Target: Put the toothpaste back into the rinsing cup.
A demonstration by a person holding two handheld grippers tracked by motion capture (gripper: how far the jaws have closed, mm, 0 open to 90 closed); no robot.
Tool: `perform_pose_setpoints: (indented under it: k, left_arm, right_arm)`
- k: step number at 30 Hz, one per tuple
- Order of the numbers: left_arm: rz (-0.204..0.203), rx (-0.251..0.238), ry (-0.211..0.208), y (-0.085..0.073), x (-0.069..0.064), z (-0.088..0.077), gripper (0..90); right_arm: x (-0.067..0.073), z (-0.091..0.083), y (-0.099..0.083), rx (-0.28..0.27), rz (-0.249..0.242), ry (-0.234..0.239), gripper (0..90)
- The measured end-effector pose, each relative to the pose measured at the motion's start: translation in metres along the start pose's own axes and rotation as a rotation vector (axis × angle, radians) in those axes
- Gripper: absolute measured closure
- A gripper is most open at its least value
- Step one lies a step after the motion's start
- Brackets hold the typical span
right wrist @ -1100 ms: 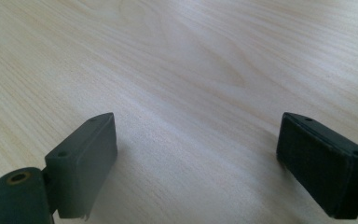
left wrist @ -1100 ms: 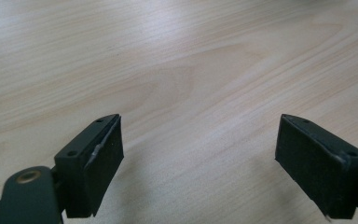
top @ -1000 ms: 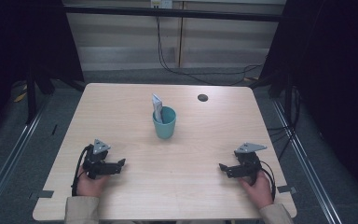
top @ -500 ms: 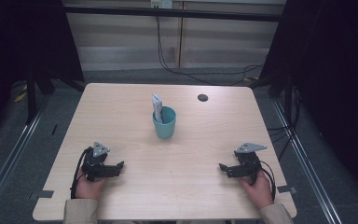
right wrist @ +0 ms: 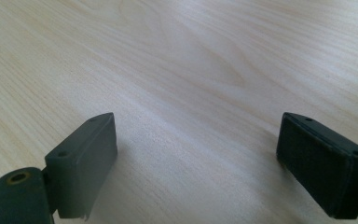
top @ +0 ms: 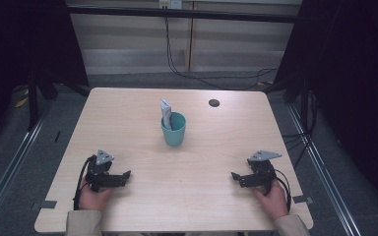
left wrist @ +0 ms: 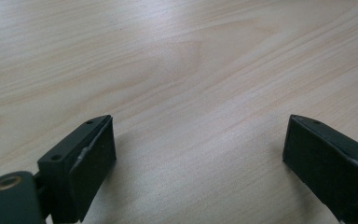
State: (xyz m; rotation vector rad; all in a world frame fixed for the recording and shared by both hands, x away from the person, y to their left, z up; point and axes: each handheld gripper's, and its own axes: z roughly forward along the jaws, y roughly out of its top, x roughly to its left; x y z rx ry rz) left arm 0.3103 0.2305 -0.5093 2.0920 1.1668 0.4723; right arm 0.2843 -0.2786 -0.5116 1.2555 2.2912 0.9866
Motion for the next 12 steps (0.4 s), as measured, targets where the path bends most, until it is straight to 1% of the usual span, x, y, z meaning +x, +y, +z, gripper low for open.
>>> perform_pose_setpoints:
  k: [5,6,8,10,11,12]
  left_arm:
    - [0.0,0.0,-0.002,0.0,0.0001,0.0001,8.6]
    - [0.007,0.003,-0.001,0.0001,0.0006,-0.0001,8.5]
    - [-0.003,-0.002,-0.003,0.0,-0.0001,0.0004,8.2]
    - [0.003,0.0,-0.002,0.0001,0.0002,0.0003,8.0]
    - [-0.003,-0.003,-0.004,0.0,-0.0002,0.0005,8.0]
    - [0.006,0.003,-0.002,0.0002,0.0004,0.0001,7.9]
  right_arm:
    - [0.0,0.0,0.0,0.0,0.0,0.0,11.5]
    - [-0.0001,0.0001,0.0,-0.001,-0.001,0.0,11.5]
    - [-0.0002,0.0002,0.0,-0.002,-0.002,0.0,11.6]
    - [0.0,0.0,0.0,0.0,0.001,0.0,11.5]
    - [-0.0001,0.0001,0.0,-0.001,-0.001,0.001,11.5]
    - [0.0001,-0.0001,0.0,0.001,0.002,0.0,11.5]
